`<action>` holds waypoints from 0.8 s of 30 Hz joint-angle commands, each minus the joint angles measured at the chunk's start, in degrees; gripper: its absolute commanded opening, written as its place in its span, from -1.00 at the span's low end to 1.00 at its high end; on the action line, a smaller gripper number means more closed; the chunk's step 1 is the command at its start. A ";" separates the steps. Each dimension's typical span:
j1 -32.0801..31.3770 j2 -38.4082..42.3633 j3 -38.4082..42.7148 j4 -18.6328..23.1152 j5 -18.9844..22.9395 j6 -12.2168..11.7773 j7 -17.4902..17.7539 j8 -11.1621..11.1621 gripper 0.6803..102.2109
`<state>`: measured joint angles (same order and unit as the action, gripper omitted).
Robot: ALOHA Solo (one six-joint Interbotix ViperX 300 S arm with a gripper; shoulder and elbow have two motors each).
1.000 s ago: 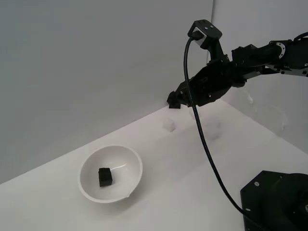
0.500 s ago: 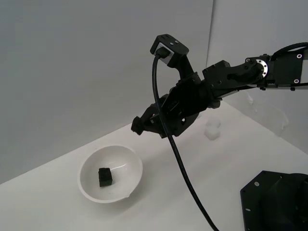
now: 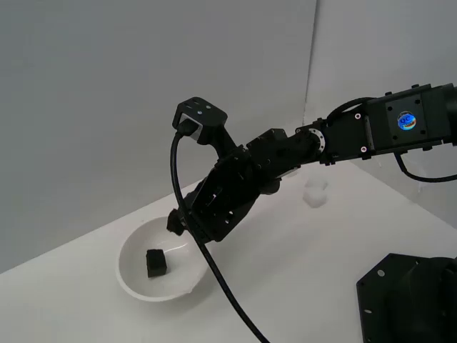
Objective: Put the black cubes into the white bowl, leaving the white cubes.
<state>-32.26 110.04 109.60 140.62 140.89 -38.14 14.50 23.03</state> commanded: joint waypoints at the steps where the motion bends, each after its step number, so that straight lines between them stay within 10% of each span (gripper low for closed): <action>1: -1.14 0.00 0.26 -1.32 -1.58 -2.20 -0.53 0.26 -0.90; 8: -1.23 -0.70 -0.35 -1.58 -2.02 -4.75 -1.05 0.18 0.89; 24: 6.15 1.05 1.41 -0.53 -0.79 -2.64 -3.16 3.78 0.73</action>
<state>-28.21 109.16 108.54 140.27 140.36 -40.87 11.87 25.75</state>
